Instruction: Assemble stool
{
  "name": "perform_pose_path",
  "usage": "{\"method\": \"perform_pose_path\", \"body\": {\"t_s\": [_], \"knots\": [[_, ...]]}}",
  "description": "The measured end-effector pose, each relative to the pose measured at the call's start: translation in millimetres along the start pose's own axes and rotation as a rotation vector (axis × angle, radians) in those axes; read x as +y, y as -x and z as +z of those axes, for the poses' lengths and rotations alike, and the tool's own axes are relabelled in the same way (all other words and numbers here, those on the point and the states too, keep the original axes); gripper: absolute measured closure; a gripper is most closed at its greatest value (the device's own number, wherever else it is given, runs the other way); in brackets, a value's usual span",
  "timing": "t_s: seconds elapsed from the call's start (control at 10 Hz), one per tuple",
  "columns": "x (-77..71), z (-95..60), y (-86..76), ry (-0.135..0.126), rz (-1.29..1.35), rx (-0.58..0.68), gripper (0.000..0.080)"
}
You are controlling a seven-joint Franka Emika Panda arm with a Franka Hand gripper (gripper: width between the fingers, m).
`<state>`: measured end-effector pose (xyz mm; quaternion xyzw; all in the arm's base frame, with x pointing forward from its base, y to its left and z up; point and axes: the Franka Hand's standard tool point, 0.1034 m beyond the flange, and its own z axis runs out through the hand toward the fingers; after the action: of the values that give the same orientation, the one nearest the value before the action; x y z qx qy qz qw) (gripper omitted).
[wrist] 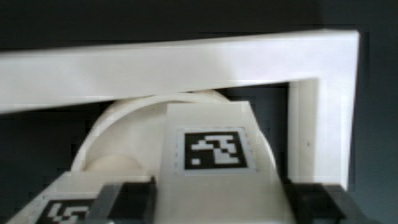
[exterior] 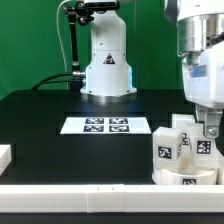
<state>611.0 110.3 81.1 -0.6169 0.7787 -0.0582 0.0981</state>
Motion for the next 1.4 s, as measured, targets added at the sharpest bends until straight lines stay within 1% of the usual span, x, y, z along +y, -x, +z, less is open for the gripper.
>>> {"method": "perform_pose_path", "body": {"t_s": [0.1, 0.2, 0.4, 0.5, 0.6, 0.7, 0.8, 0.9, 1.0, 1.1, 1.2, 1.3, 1.4], "knots": [[0.0, -0.1, -2.6, -0.005, 0.120, -0.021, 0.0458], [0.5, 0.4, -4.4, -0.019, 0.270, -0.041, 0.0458], [-0.5, 1.7, -2.8, -0.057, 0.443, -0.063, 0.0458], [-0.4, 1.5, -2.6, -0.063, 0.494, -0.079, 0.0458], [-0.8, 1.5, -3.6, -0.053, 0.494, -0.079, 0.0458], [-0.7, 1.5, -2.9, -0.055, 0.475, -0.079, 0.0458], [-1.2, 0.9, -2.8, -0.050, 0.442, -0.077, 0.0412], [-5.9, -4.6, -0.9, -0.024, 0.371, -0.080, 0.0412], [-13.3, -12.4, 2.4, -0.025, 0.336, -0.089, 0.0212], [-18.7, -19.7, 6.4, -0.028, 0.296, -0.102, 0.0164], [-21.3, -26.1, 10.7, -0.025, 0.237, -0.111, 0.0164], [-22.9, -29.5, 12.3, -0.029, 0.190, -0.116, 0.0153], [-22.1, -26.6, 10.0, -0.033, 0.138, -0.108, 0.0151]]}}
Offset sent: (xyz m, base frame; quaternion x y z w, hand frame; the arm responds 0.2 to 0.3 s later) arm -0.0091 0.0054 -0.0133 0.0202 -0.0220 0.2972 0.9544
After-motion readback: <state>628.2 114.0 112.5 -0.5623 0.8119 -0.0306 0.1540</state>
